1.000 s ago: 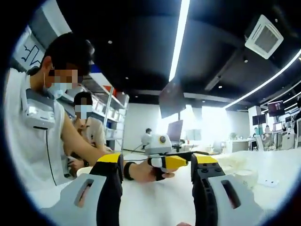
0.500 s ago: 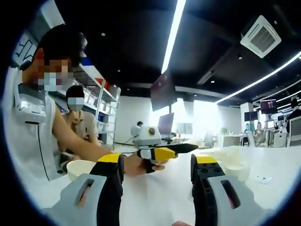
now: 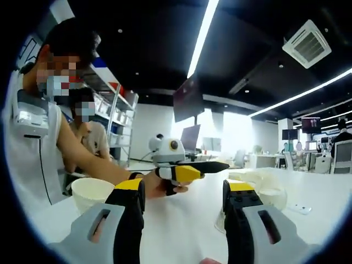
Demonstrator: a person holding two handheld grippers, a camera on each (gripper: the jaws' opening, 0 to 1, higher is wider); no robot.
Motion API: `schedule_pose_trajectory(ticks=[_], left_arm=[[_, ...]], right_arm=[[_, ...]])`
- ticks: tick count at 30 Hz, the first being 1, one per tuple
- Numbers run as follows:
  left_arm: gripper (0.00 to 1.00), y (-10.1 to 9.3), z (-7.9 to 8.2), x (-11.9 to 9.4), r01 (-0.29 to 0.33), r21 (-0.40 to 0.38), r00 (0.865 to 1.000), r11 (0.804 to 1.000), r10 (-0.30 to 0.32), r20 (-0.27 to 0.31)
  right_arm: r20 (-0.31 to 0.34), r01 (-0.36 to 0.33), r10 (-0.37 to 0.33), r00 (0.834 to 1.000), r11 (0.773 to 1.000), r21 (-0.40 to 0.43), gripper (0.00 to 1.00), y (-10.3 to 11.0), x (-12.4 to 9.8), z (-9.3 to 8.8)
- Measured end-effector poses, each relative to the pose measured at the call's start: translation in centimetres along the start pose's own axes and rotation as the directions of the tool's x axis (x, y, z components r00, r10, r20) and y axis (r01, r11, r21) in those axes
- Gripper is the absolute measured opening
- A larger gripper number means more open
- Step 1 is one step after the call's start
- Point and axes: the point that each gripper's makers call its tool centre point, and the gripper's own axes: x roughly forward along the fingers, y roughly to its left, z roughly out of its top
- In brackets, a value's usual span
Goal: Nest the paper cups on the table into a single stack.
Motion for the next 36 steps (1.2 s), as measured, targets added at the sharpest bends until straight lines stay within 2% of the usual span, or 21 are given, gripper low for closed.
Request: schedule_pose_trajectory(ticks=[4, 10, 12, 16, 18, 29, 36], left_arm=[[0.53, 0.8, -0.4, 0.2, -0.001, -0.003, 1.000, 1.000, 0.001, -0.010], [0.53, 1.9, -1.0, 0.3, -0.024, -0.015, 0.999, 1.000, 0.023, -0.036], [0.52, 2.4, -1.8, 0.3, -0.052, -0.001, 0.995, 0.999, 0.052, -0.081], [0.51, 2.8, -2.5, 0.4, -0.062, 0.007, 0.992, 0.998, 0.063, -0.108], [0.51, 2.8, -3.0, 0.4, -0.070, 0.010, 0.989, 0.997, 0.071, -0.131], [0.52, 3.0, -3.3, 0.0, -0.099, -0.011, 0.984, 0.995, 0.096, -0.149], [0.52, 2.9, -4.6, 0.0, -0.122, -0.022, 0.974, 0.992, 0.115, -0.198]], right_arm=[[-0.027, 0.025, -0.025, 0.999, 1.000, 0.016, 0.61, -0.5, -0.2, -0.4], [0.005, 0.059, -0.059, 0.998, 0.998, 0.037, 0.61, -1.4, -0.8, 0.5], [-0.003, 0.072, -0.072, 0.997, 0.997, 0.031, 0.60, -1.6, -0.9, 0.4], [-0.001, 0.089, -0.089, 0.996, 0.996, 0.030, 0.60, -2.1, -1.2, 0.4], [-0.011, 0.089, -0.089, 0.996, 0.995, 0.032, 0.60, -2.1, -1.3, 0.3], [0.005, 0.124, -0.124, 0.992, 0.992, 0.016, 0.60, -2.5, -1.8, 1.1], [0.004, 0.127, -0.127, 0.992, 0.992, 0.004, 0.59, -2.6, -1.7, 1.3]])
